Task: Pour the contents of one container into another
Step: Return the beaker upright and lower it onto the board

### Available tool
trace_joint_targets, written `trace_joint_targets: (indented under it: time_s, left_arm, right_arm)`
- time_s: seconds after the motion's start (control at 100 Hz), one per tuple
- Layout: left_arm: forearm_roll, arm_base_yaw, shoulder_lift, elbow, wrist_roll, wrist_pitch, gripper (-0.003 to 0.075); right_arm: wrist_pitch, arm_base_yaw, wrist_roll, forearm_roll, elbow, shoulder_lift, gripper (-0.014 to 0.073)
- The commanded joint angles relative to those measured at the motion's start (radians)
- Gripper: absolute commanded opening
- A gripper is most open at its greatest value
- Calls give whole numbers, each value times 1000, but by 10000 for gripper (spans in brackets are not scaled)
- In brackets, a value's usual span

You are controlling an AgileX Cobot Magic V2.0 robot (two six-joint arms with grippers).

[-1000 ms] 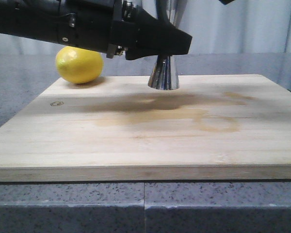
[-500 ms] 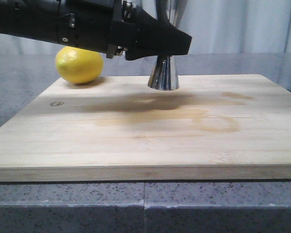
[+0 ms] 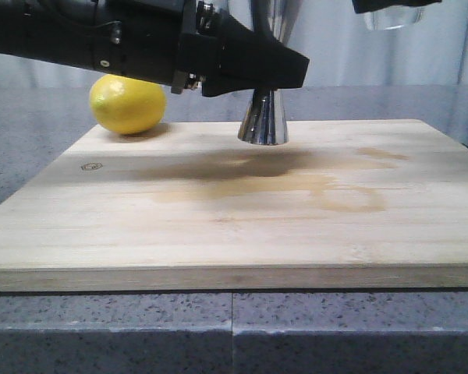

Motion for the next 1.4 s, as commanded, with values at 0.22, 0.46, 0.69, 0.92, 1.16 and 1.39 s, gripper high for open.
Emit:
trace_joint_targets:
  time_s: [0.22, 0.46, 0.69, 0.92, 1.16, 1.39]
  left_arm:
    - [-79, -7, -43, -30, -11, 69, 114]
    - [-79, -7, -43, -30, -11, 69, 114]
    - [-79, -7, -43, -30, -11, 69, 114]
    - [-79, -7, -43, -30, -11, 69, 114]
    - [-79, -7, -43, -30, -11, 69, 114]
    - [-79, -7, -43, -30, -11, 69, 114]
  right_arm:
    - [-357, -9, 2, 148, 159, -30, 332]
    - [-494, -9, 40, 148, 278, -24, 332]
    - [-597, -9, 44, 148, 316, 46, 332]
    - [-665, -9, 66, 150, 316, 126, 332]
    - [-707, -9, 68, 150, 316, 199, 332]
    - [-725, -9, 82, 150, 316, 237, 332]
